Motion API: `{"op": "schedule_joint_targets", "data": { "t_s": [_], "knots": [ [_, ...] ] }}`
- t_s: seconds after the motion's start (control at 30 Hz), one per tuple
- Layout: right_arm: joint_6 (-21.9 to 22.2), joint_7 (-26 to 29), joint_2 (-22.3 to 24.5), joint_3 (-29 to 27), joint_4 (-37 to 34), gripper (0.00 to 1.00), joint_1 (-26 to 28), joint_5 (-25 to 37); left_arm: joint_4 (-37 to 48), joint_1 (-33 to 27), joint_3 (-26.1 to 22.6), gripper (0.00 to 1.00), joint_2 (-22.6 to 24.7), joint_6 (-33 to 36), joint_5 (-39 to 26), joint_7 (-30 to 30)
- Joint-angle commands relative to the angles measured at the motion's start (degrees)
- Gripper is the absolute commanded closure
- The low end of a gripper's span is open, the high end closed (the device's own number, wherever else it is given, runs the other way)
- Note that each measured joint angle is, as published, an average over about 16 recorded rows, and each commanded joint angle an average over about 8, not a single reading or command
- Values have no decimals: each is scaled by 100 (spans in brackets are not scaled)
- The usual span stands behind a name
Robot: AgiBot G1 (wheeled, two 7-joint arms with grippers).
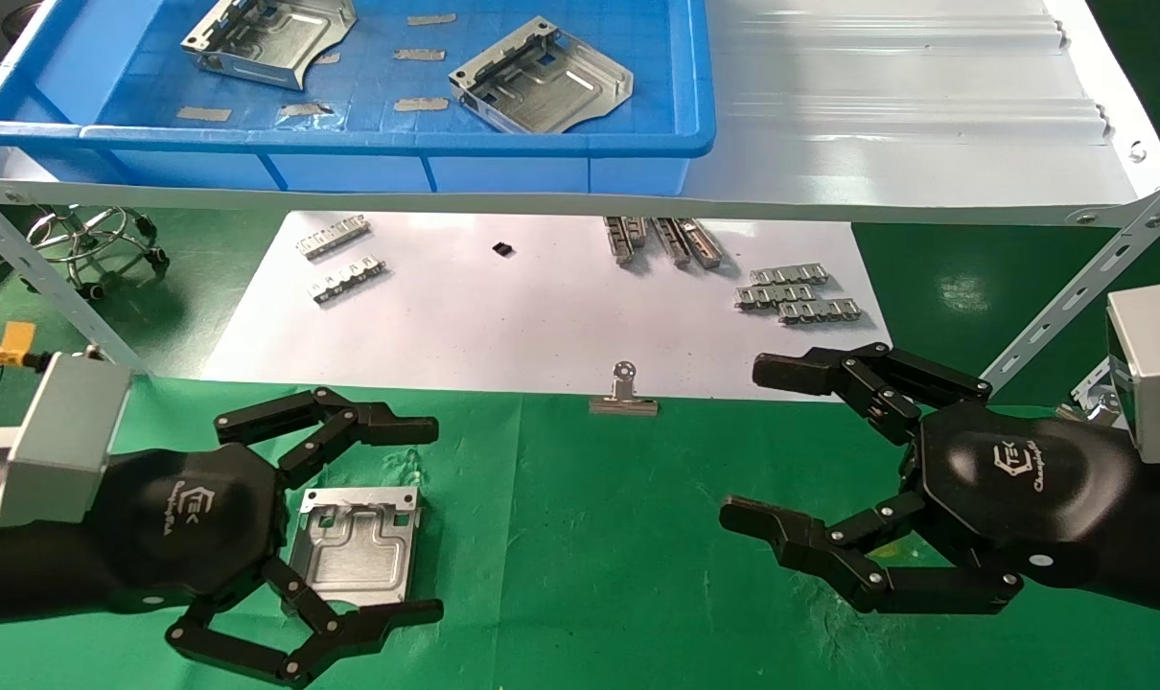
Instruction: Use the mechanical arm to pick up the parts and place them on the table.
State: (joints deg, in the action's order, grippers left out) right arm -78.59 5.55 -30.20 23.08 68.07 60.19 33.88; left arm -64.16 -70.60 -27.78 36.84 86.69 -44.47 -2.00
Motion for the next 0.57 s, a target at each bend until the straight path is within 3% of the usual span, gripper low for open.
{"op": "schedule_joint_targets", "data": {
  "t_s": [0.03, 0.57],
  "knots": [
    [0, 0, 0, 0, 0, 0, 0, 0, -117, 112, 146, 0, -23, -12, 32, -108],
    [0, 0, 0, 0, 0, 0, 0, 0, -924, 886, 1155, 0, -178, -95, 256, -858]
  ]
}}
